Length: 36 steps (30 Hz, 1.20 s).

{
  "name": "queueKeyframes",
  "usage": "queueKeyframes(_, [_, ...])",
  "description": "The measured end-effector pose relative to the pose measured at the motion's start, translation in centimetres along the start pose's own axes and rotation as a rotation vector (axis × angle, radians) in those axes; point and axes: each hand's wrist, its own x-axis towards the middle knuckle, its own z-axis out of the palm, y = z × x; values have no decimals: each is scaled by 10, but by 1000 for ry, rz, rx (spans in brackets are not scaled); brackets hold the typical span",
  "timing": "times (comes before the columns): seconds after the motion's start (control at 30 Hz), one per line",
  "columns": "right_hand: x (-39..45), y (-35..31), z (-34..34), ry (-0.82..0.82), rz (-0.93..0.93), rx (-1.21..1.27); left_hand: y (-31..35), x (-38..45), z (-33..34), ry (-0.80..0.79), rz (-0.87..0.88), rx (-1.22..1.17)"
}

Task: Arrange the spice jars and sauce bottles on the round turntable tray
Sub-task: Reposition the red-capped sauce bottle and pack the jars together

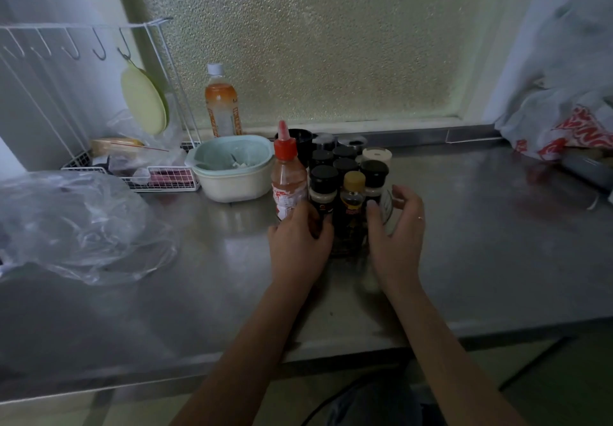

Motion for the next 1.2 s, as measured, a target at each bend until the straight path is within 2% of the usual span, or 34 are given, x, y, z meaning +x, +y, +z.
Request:
queueKeyframes(0.13, [1,1,-2,-108,-20,15,-1,2,1,2,-55,-37])
queueKeyframes(0.3, [1,6,1,-133,-40,-47,-2,2,-1,-34,-43,-15])
queueKeyframes(0.43, [-2,1,-2,-30,-28,-27,-1,1,-4,-4,47,86])
queueKeyframes(0.53, [-8,7,-11,14,-68,-122,-1,1,-7,58,60,71])
queueKeyframes(0.6, [-11,13,-15,-104,-103,-219,-4,1,-7,-4,101,45])
queueKeyframes(0.73, [-12,15,-12,-342,-184,-207,-5,-3,-5,-191,161,94])
queueKeyframes(0.83, [-6,17,-11,-379,-165,-223,-9,-1,-4,-211,164,101])
queueKeyframes(0.97, [14,21,-12,-409,-147,-239,-11,9,2,-324,205,85])
queueKeyframes(1.2, [63,39,13,-437,-109,-268,-13,60,36,-376,133,116])
